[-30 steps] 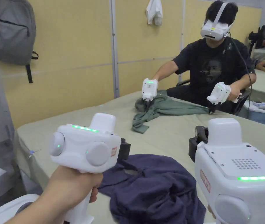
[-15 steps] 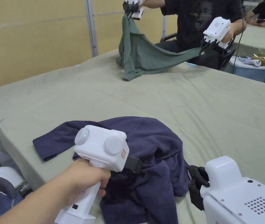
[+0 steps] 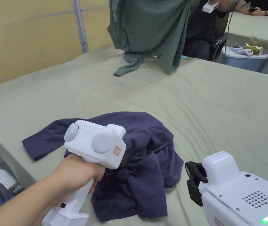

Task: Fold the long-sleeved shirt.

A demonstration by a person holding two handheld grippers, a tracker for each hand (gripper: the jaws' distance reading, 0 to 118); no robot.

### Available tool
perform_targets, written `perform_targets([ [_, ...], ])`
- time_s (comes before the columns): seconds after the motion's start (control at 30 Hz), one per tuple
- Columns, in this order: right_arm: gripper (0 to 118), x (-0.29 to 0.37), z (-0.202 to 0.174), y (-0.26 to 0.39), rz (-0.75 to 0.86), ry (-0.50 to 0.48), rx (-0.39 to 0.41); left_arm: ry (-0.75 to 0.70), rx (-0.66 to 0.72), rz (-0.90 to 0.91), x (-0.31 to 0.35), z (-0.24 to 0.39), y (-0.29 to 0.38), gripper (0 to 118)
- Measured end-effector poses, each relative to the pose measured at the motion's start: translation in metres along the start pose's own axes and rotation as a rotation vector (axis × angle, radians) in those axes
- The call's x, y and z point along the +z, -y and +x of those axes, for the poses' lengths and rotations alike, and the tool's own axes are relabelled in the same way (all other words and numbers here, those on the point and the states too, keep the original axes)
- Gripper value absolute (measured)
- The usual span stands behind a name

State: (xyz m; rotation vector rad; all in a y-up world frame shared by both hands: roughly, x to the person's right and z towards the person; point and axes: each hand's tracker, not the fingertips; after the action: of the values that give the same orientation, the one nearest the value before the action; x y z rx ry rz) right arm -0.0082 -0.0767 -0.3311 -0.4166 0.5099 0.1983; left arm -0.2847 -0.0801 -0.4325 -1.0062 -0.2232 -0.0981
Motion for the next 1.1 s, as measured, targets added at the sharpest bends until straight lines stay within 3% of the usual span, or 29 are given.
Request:
perform_targets([
  [0.07, 10, 0.019, 0.011, -0.006, 0.038, 0.006, -0.027, 0.021, 0.108, 0.098, 0.025, 0.000, -0.016, 18],
  [0.17, 10, 0.052, 0.027, -0.014, 0.079, 0.092, 0.016, -0.083, -0.054, 0.220, 0.080, 0.026, -0.046, 18],
  [0.27, 10, 0.088, 0.048, -0.022, 0.116, 0.158, 0.001, -0.063, -0.021, 0.346, 0.139, 0.046, -0.076, 18],
  [0.4, 10, 0.142, 0.077, -0.028, 0.188, 0.230, -0.091, -0.037, -0.033, 0.516, 0.223, 0.097, -0.109, 18],
  [0.5, 10, 0.176, 0.097, -0.030, 0.190, 0.260, -0.090, 0.027, -0.092, 0.548, 0.270, 0.146, -0.132, 18],
  [0.57, 10, 0.200, 0.108, -0.033, 0.191, 0.346, -0.053, 0.023, -0.140, 0.623, 0.297, 0.180, -0.139, 18],
  [0.8, 10, 0.293, 0.149, -0.036, 0.266, 0.531, -0.154, 0.256, -0.233, 0.736, 0.362, 0.296, -0.172, 18],
  [0.9, 10, 0.329, 0.161, -0.026, 0.266, 0.594, -0.172, 0.382, -0.256, 0.733, 0.380, 0.355, -0.156, 18],
  [1.0, 10, 0.359, 0.172, -0.011, 0.241, 0.693, -0.160, 0.466, -0.296, 0.725, 0.376, 0.393, -0.159, 18],
  [1.1, 10, 0.388, 0.185, 0.006, 0.234, 0.756, -0.197, 0.558, -0.330, 0.695, 0.363, 0.427, -0.150, 18],
])
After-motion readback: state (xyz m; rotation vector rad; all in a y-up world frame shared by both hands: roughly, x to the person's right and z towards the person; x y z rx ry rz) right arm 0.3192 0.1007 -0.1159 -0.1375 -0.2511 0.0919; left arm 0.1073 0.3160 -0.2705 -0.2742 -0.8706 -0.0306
